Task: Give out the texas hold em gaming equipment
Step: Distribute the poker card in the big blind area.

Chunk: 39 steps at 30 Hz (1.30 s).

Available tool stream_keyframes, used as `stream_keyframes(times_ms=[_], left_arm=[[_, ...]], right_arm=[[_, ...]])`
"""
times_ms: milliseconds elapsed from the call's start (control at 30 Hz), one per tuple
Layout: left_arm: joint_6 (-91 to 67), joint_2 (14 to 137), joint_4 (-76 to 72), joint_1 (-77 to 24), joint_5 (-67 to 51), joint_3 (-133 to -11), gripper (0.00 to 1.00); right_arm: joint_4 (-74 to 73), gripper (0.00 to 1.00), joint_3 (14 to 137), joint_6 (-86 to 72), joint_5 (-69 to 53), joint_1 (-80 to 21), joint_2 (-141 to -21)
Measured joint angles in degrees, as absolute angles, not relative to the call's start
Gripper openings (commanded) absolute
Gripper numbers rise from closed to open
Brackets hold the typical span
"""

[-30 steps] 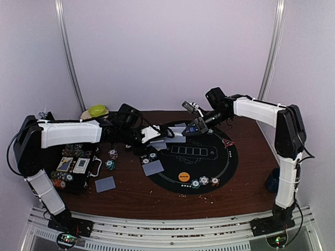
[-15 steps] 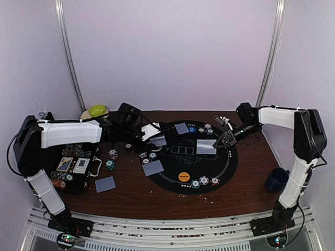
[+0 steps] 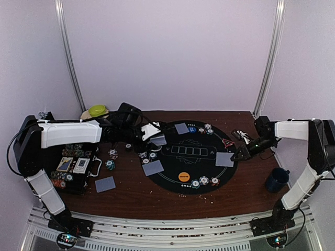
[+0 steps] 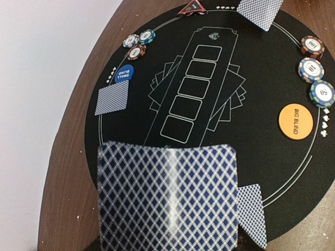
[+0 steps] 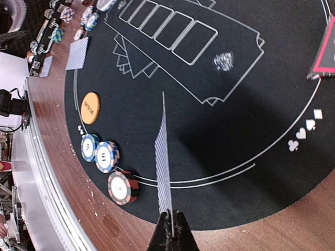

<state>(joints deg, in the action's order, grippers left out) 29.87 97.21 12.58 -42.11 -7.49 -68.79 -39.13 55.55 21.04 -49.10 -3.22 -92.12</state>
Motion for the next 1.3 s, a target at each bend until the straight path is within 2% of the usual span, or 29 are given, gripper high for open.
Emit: stream_keyframes(times_ms=[233, 367, 633, 800, 1300], left_arm=[[29.87, 97.21, 12.01, -42.11, -7.49, -68.79, 0.04], [29.87, 97.21, 11.99, -42.11, -7.49, -68.71, 0.04], [29.89, 97.21, 11.99, -42.11, -7.46, -68.69, 0.04], [29.87, 97.21, 11.99, -42.11, -7.42, -68.69, 0.04], [29.89, 97.21, 11.99, -42.11, -7.25, -68.69, 0.04]], right_arm=[[-38.87, 0.0, 55.46, 20.36, -47.44, -3.16, -95.0], [-38.98, 0.03, 55.46, 19.94, -46.48, -3.16, -96.03], [-40.91, 0.2, 55.9, 19.73, -44.77, -3.14, -96.07], [-43.22, 0.24, 56.58, 20.99, -44.05, -3.18, -96.07], [-50.41, 0.28, 57.1, 25.85, -39.81, -6.7, -96.42]])
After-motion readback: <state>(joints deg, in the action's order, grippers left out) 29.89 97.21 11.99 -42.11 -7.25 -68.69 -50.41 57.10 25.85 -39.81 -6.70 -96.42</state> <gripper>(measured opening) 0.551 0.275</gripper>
